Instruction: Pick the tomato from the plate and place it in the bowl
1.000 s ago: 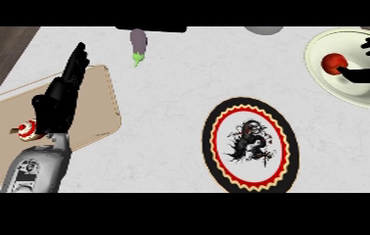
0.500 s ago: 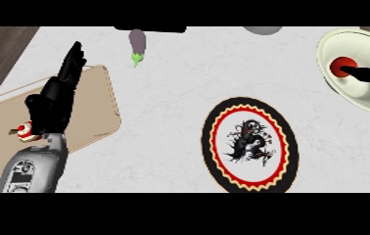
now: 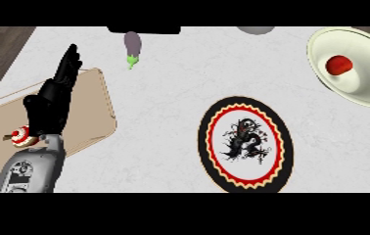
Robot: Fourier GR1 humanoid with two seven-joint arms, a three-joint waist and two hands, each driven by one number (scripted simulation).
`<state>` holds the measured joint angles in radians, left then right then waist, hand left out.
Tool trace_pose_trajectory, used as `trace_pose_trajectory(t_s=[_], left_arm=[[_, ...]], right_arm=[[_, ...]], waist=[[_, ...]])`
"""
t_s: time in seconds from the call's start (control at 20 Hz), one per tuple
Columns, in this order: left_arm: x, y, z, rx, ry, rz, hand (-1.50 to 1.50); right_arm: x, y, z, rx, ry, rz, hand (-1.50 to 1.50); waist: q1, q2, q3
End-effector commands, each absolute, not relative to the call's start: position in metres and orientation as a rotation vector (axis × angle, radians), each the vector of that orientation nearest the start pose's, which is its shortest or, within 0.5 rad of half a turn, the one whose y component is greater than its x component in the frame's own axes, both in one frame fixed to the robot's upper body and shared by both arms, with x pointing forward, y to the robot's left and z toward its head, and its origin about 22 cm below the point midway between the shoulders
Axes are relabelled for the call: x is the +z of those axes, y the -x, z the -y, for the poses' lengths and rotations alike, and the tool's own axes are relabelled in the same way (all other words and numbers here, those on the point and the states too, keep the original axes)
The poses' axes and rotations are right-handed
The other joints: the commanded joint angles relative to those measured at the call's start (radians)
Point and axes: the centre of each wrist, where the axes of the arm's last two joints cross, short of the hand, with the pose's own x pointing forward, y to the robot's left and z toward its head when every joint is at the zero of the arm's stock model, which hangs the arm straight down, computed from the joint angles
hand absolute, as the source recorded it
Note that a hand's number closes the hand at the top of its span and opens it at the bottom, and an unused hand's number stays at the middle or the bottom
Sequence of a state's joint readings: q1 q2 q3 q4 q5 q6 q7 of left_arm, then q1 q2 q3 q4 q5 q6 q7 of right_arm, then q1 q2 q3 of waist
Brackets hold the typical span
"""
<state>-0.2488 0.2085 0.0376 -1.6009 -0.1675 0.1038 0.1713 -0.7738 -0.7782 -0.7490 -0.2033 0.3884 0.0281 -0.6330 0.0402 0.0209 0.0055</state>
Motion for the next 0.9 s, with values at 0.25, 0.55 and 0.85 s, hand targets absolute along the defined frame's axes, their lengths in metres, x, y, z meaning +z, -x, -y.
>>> trace_pose_trajectory(t_s=[0.25, 0.55, 0.85], left_arm=[[0.081, -0.297, -0.258, -0.184, -0.384, 1.662, 0.0], [0.067, -0.291, -0.257, -0.168, -0.36, 1.648, 0.0], [0.092, -0.291, -0.259, -0.176, -0.386, 1.668, 0.0]], right_arm=[[0.085, -0.261, 0.57, -0.049, 0.568, 1.776, -1.5], [0.062, -0.241, 0.573, 0.007, 0.513, 1.806, -1.5], [0.036, -0.214, 0.575, 0.013, 0.508, 1.787, -1.5]], waist=[[-0.018, -0.004, 0.0], [-0.023, -0.011, -0.002], [-0.027, -0.015, -0.002]])
